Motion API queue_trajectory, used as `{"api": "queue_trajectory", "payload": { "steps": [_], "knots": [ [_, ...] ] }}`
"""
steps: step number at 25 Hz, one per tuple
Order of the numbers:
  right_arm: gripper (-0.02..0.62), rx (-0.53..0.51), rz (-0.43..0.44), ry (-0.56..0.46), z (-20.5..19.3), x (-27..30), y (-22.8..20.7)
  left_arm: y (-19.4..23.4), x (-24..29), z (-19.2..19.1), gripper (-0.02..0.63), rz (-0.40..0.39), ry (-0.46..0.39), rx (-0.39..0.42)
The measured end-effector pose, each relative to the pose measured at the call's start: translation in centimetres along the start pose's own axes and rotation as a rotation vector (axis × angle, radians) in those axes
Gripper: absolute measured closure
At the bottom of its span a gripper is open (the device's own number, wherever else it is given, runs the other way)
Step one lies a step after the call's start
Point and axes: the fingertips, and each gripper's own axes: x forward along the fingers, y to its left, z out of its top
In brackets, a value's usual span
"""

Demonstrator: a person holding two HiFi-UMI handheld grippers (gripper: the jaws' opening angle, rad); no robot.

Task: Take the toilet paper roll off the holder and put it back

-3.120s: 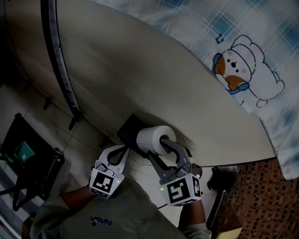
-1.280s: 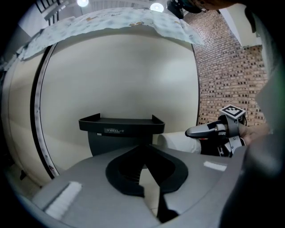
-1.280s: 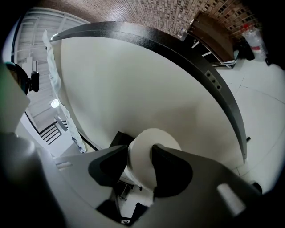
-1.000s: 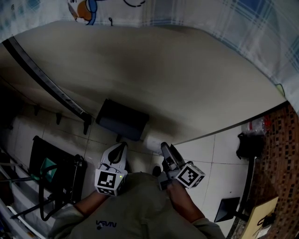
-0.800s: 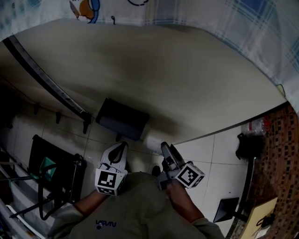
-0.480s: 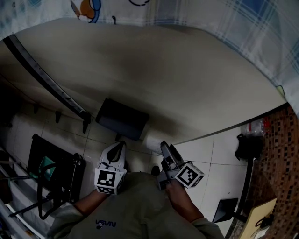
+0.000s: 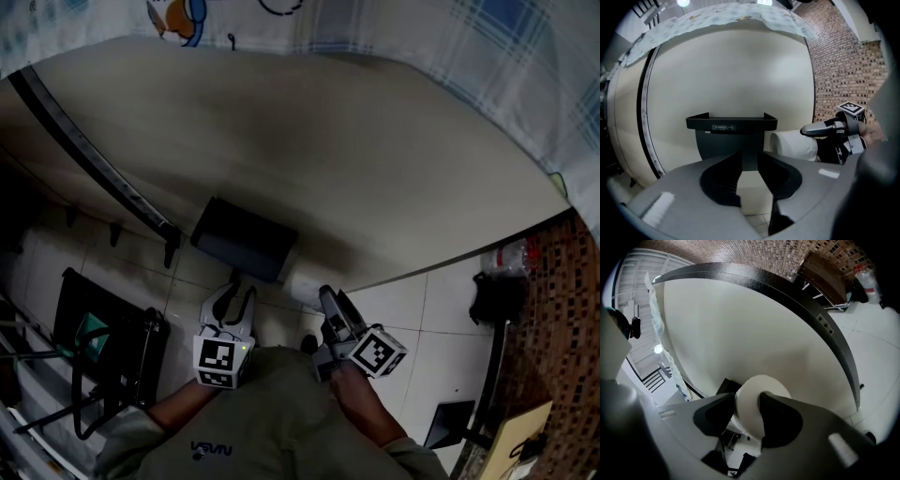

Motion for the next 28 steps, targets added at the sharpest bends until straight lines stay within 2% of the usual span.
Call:
{"api": "queue_trajectory", "payload": {
  "steps": [5, 9, 18, 28],
  "knots": [
    [0.433, -0.003, 0.018, 0.004, 0.1, 0.0, 0.4, -0.1, 0.9, -0.6, 0.358, 0.017, 0.043, -0.006],
    [0.433, -0.006, 0.024, 0.003, 0.3, 0.0, 0.6, -0.2, 1.9, -1.0, 0.302, 0.034, 0.059, -0.023],
    [0.433, 0.006, 0.034, 0.020, 0.4, 0.5, 0.6, 1.1, 2.8, -1.3, 0.303, 0.124, 0.078, -0.044],
    [0.434, 0.029, 0.058, 0.051, -0.4, 2.0, 0.9, 1.1, 1.1, -1.3, 0.319, 0.128, 0.075, -0.028]
  ]
}}
